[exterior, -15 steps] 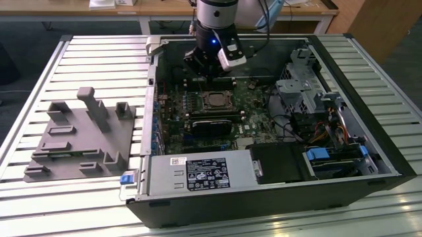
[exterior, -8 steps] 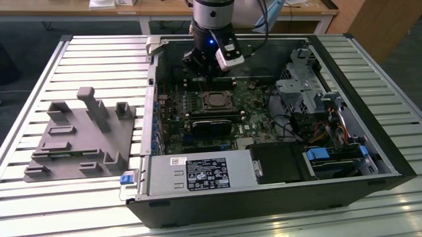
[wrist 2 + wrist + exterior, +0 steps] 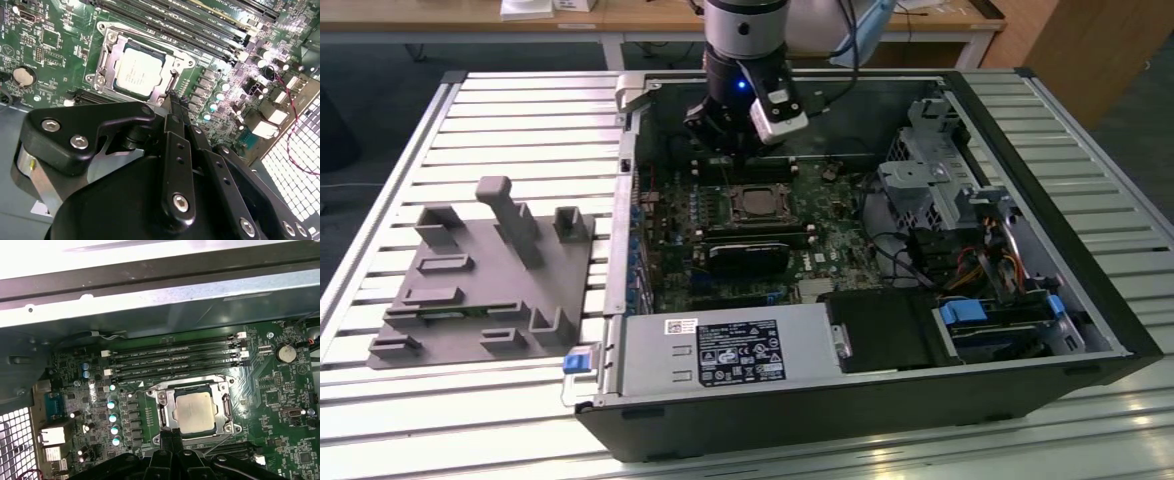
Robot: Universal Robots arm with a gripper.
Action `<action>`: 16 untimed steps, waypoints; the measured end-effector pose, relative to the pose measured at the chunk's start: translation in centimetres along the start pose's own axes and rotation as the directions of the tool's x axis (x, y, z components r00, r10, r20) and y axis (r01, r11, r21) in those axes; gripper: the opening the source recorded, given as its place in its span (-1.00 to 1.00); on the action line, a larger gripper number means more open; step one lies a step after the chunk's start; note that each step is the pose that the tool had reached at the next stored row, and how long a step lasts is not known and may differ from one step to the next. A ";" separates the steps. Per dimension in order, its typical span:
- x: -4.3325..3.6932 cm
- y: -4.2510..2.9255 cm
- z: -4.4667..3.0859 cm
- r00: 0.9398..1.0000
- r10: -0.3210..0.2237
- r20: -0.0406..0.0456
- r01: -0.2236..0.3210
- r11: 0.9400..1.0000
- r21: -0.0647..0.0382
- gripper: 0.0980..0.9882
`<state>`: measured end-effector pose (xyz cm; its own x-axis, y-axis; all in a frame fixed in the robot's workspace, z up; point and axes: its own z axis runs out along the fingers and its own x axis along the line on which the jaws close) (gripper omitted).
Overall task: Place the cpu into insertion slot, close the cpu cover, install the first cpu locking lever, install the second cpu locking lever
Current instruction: 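Install the first cpu locking lever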
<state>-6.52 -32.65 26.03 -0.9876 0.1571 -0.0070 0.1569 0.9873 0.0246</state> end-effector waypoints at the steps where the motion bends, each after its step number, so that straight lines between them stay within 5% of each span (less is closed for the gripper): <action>1: 0.06 -0.01 0.00 1.000 0.000 0.000 0.000 1.000 0.000 -0.98; 16: 1.23 0.18 0.06 1.000 0.000 0.000 0.000 1.000 0.000 -0.98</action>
<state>-7.71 -32.28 25.97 -0.9876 0.1571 -0.0070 0.1569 0.9873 0.0245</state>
